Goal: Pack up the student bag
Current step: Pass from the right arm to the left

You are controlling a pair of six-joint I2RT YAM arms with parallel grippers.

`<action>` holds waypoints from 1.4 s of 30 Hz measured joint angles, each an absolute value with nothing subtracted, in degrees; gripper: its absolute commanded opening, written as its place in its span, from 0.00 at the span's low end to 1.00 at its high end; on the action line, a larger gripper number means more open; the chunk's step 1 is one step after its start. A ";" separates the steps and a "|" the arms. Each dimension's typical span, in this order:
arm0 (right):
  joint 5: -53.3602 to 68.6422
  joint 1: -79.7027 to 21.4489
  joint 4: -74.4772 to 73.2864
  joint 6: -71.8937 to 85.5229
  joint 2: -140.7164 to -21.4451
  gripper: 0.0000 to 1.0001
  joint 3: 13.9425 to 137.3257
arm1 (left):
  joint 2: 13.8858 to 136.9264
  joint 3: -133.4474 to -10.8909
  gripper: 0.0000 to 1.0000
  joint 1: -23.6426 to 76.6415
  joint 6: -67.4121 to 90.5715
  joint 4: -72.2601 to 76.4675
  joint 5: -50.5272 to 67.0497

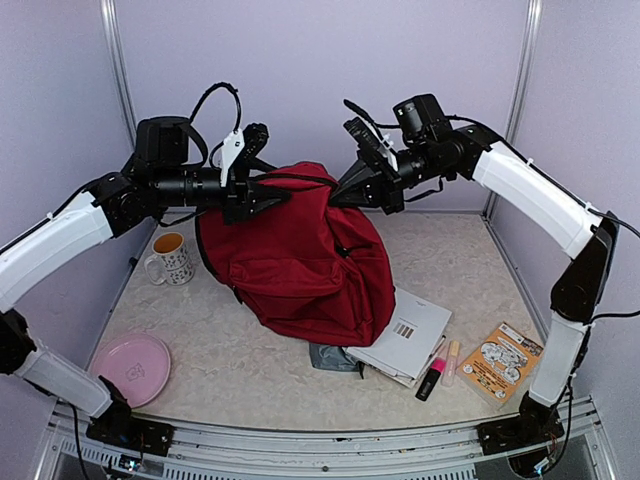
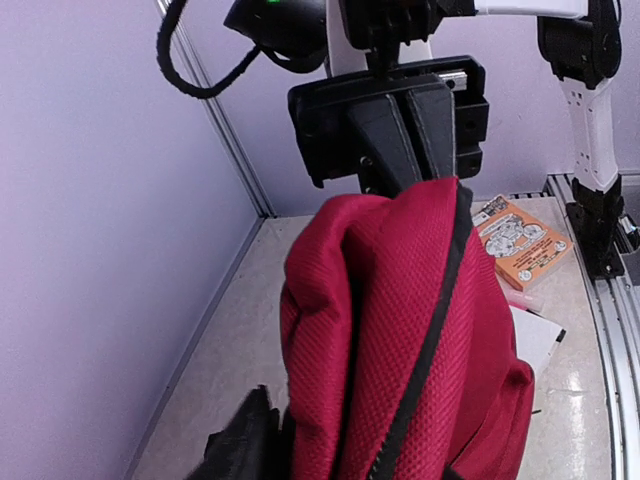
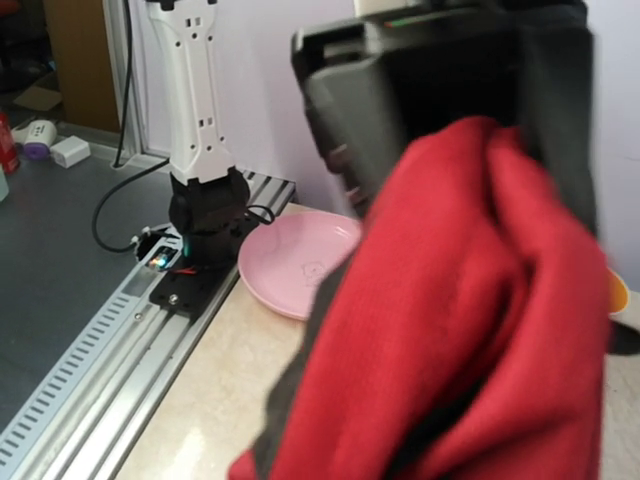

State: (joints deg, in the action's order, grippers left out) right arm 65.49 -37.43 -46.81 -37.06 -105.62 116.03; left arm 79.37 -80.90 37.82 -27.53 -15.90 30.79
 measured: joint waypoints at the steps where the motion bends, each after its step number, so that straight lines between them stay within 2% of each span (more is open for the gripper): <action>1: 65.52 -37.28 -46.30 -36.95 -105.30 0.26 115.31 | 78.83 -80.25 0.00 37.82 -26.81 -15.05 30.57; 5: 64.29 -35.62 -39.66 -31.33 -100.90 0.49 106.91 | 75.20 -75.99 0.00 36.97 -23.16 -13.34 28.95; 10: 54.06 -30.17 -25.96 -18.31 -90.41 0.61 89.41 | 70.65 -73.52 0.00 36.34 -16.86 -13.34 22.81; 14: 45.67 -32.27 -16.16 -12.01 -80.79 0.71 76.27 | 67.16 -71.94 0.00 36.34 -12.40 -13.39 18.48; 16: 43.40 -33.76 -9.37 -8.99 -75.37 0.89 69.01 | 65.84 -71.31 0.00 36.36 -11.03 -13.34 17.32; 19: 41.63 -34.83 1.37 -3.57 -69.63 1.00 59.35 | 64.66 -70.89 0.00 36.40 -9.58 -13.34 16.45; 21: 40.82 -35.27 7.86 0.05 -69.67 1.00 56.03 | 64.20 -70.54 0.00 36.42 -9.08 -13.28 16.34; 22: 40.34 -35.53 11.05 1.80 -70.65 0.96 54.83 | 64.12 -70.39 0.00 36.47 -8.97 -13.28 16.32; 25: 38.30 -37.43 16.27 4.69 -75.11 0.76 54.61 | 64.14 -70.15 0.00 36.62 -8.51 -13.37 16.01; 32: 30.52 -44.69 21.47 6.09 -77.03 0.48 53.98 | 64.10 -70.13 0.00 36.80 -7.09 -12.88 14.09; 34: 25.89 -46.68 22.98 5.93 -74.98 0.48 51.79 | 64.10 -70.13 0.00 36.82 -6.74 -12.60 14.04; 38: 15.81 -49.52 24.03 5.54 -70.30 0.56 47.94 | 64.12 -70.13 0.00 37.08 -6.66 -12.51 14.06; 40: 10.61 -49.93 23.92 5.54 -67.51 0.55 46.81 | 64.16 -70.13 0.00 37.15 -6.68 -12.53 14.06; 42: 7.86 -49.91 23.70 5.28 -64.71 0.49 46.63 | 64.29 -70.13 0.00 37.23 -6.68 -12.53 14.04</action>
